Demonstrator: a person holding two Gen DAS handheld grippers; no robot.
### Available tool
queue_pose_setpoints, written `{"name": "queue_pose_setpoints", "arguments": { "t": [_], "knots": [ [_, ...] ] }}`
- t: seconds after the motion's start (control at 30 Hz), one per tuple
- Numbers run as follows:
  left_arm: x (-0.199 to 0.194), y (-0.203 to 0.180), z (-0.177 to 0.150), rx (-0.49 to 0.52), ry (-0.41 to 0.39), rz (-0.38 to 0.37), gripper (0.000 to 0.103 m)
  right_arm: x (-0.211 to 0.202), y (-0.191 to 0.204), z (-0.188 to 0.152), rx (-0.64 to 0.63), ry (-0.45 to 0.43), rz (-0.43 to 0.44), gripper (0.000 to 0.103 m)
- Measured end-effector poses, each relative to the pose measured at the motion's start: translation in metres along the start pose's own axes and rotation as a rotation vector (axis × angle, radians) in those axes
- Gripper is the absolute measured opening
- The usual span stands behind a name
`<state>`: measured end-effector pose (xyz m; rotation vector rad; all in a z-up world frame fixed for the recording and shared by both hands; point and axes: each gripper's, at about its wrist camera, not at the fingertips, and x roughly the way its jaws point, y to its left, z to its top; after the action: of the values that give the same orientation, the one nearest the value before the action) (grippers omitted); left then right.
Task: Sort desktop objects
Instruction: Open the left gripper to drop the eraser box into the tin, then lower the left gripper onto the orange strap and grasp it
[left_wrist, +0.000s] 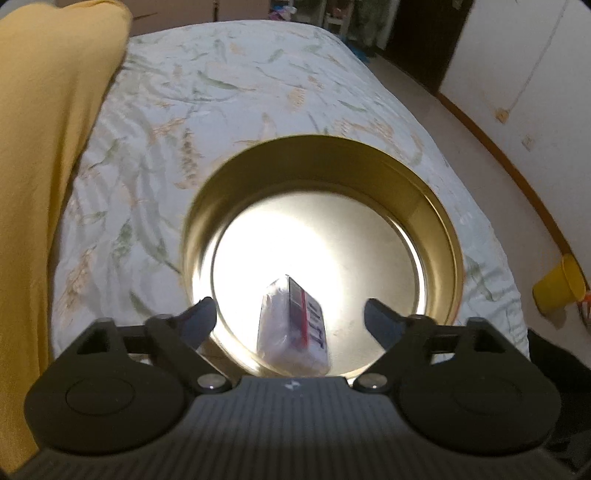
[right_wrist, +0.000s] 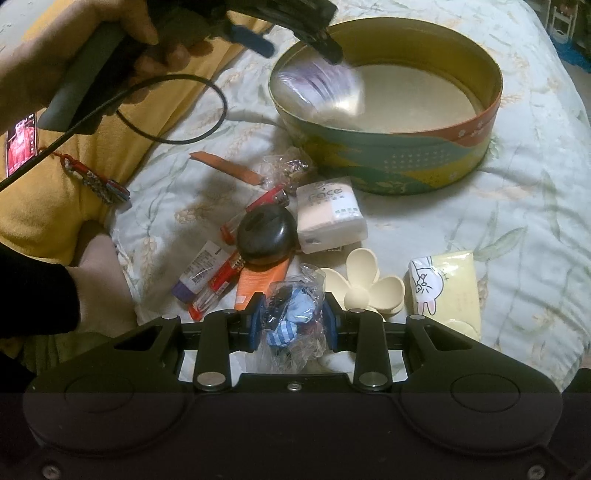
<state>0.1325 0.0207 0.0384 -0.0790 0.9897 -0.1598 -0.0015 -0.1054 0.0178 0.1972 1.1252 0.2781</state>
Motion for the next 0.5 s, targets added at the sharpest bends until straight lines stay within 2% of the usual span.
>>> {"name": "queue_pose_setpoints", "arguments": {
  "t": [0.27,0.5],
  "knots": [
    [-0.010,0.029,-0.017,-0.083,0.015,-0.014,0.097,-0.004,0.000,0.000,0.012,-0.017,-0.008,0.031],
    [-0.011,0.041,-0.042,-0.061,0.071,-0.020,0.097,-0.011,-0.004,0.003,0.039,-0.034,-0.025,0.031]
  ]
}}
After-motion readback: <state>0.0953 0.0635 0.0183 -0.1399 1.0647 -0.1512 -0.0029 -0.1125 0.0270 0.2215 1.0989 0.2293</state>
